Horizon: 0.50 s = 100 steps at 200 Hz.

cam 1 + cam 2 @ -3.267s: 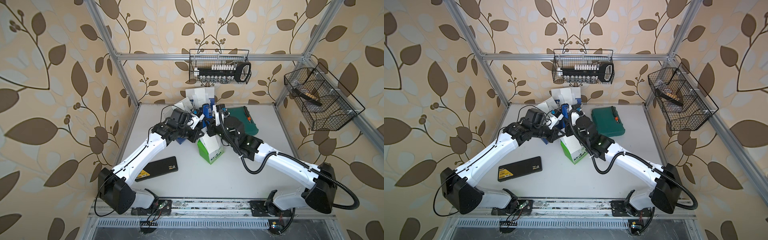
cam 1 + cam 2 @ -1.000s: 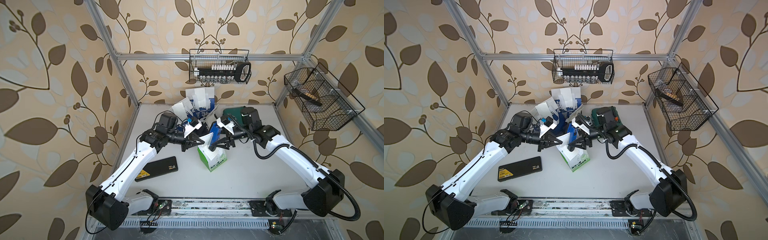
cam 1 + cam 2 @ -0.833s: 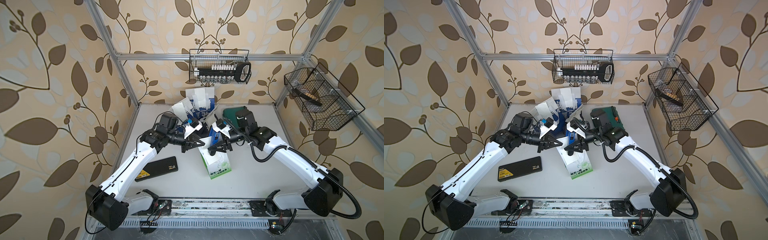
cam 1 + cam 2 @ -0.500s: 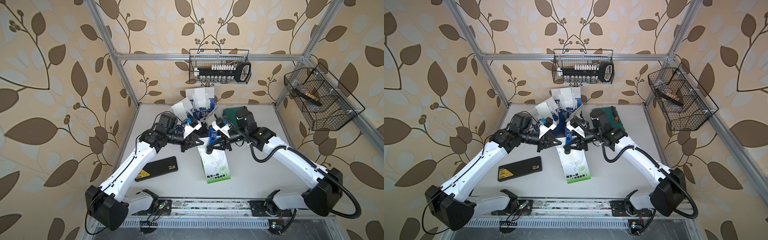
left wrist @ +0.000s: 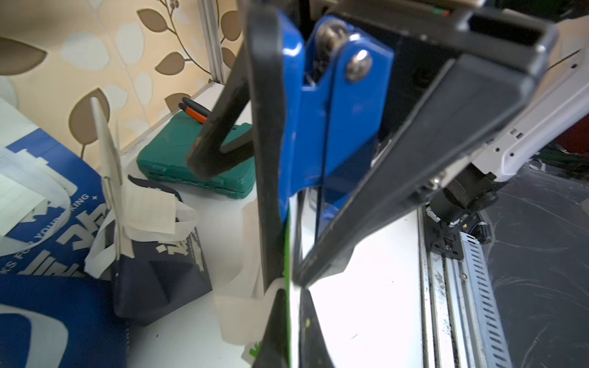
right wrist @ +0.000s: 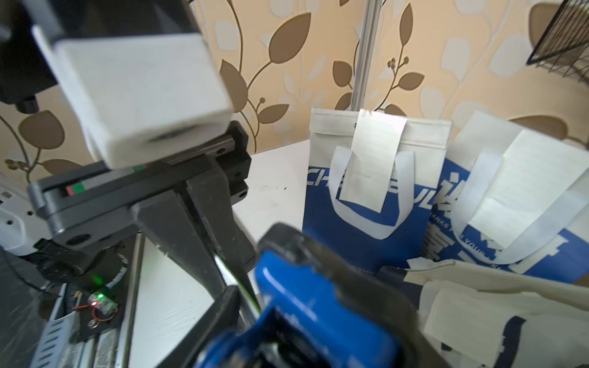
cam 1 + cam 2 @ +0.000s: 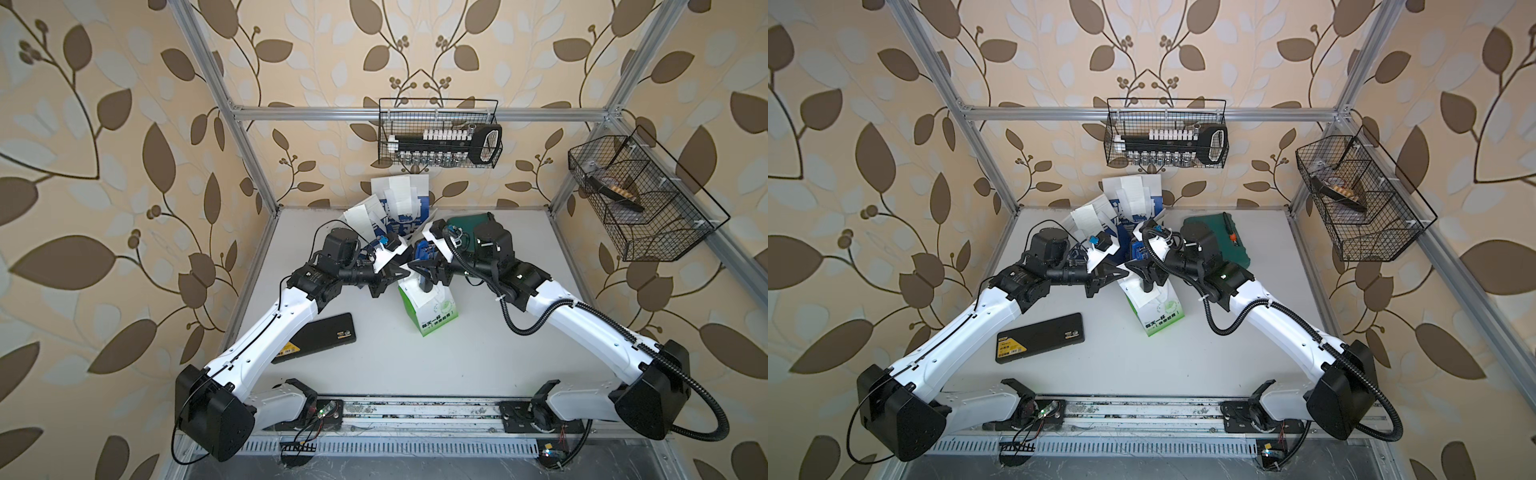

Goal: Staple the receipts to the bags
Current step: Staple the receipt to the takeout bag.

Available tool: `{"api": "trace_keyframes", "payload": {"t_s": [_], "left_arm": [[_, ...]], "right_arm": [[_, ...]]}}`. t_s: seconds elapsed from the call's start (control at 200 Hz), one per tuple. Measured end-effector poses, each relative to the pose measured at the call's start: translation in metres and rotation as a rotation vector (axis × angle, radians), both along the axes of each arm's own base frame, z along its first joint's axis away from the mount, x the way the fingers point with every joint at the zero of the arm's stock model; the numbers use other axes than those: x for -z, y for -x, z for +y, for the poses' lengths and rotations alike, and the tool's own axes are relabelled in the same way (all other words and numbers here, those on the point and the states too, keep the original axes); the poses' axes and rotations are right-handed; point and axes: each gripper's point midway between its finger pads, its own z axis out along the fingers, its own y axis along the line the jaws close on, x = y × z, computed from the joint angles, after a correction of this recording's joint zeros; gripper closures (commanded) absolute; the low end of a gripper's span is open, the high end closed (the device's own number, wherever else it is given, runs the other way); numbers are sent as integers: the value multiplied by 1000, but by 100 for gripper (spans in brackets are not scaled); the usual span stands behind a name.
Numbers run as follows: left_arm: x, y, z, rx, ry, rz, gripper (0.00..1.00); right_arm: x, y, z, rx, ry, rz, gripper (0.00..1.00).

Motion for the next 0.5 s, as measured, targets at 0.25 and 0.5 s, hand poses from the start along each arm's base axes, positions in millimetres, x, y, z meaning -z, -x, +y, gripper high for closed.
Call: {"api": "trace_keyframes", "payload": {"t_s": [0.25, 0.5], "left_arm": [[4, -11, 1, -54, -25, -47, 100], [1, -14, 0, -64, -26, -75, 100]], "right_arm": [[-2, -5, -21, 60, -65, 36, 87], [-1, -10, -29, 92, -149, 109, 100]]}}
